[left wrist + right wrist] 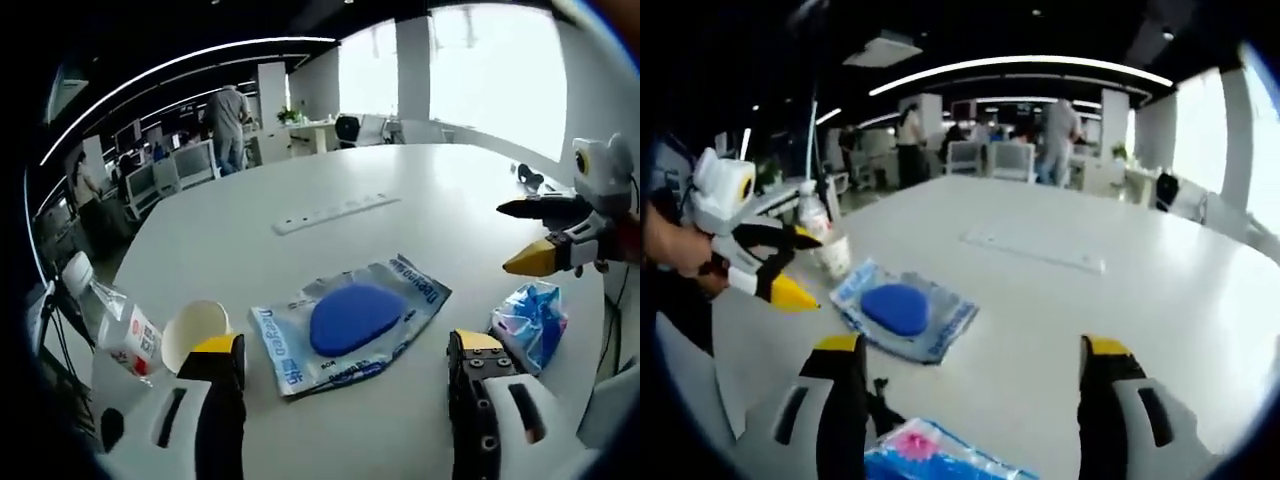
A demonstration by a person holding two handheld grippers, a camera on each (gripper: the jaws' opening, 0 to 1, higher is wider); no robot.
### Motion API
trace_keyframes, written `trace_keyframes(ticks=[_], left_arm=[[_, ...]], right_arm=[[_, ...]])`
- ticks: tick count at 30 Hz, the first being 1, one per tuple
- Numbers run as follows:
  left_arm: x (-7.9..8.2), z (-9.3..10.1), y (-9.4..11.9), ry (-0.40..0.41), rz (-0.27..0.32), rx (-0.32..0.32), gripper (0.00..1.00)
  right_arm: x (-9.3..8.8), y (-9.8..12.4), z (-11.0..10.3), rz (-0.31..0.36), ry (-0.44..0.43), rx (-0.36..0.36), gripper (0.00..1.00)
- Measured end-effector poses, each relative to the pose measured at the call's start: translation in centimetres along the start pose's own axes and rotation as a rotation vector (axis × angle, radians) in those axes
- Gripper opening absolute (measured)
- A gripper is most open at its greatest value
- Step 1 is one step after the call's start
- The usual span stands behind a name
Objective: Arrange the tabletop items into an orderly group along one side of the table until the central work area is clear of visible clutter.
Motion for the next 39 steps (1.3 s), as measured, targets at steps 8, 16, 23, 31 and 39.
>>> trace_keyframes(ticks=[8, 16, 23, 31, 39], left_arm=[[0.2, 0.9, 0.3, -0.009, 0.015, -0.025, 0.96], [0.3, 1.2, 0.8, -0.010, 0.022, -0.026, 0.98], [0.6, 1.5, 1.5, -0.044, 0.027, -0.017, 0.95], [0.5, 1.8, 1.9, -0.050, 0.024, -0.010, 0.94], [0.4, 3.3, 2.3, -0.073, 0.028, -0.047, 0.94]], right_arm=[[-0.5, 1.0, 0.1, -0.005, -0.015, 0.014, 0.92], [-0.5, 2.2, 0.3, -0.005, -0.020, 0.006, 0.92], [-0.5, 3.4, 0.5, 0.006, -0.017, -0.016, 0.90], [-1.3, 4.7, 0.7, 0.003, -0.021, -0.032, 0.89], [-2.1, 6.3, 0.9, 0.010, -0.012, -0.038, 0.89]])
Point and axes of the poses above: the point that each gripper's makers call its tool centre point, and the gripper's own axes: y roughly backward along the fingers, z roughly to its right, x roughly out of its top, the point moved 9 cm from there along y, roughly backward along the fingers, and after that the axes turned 3 degrees about -z, right-handed, at the moved point
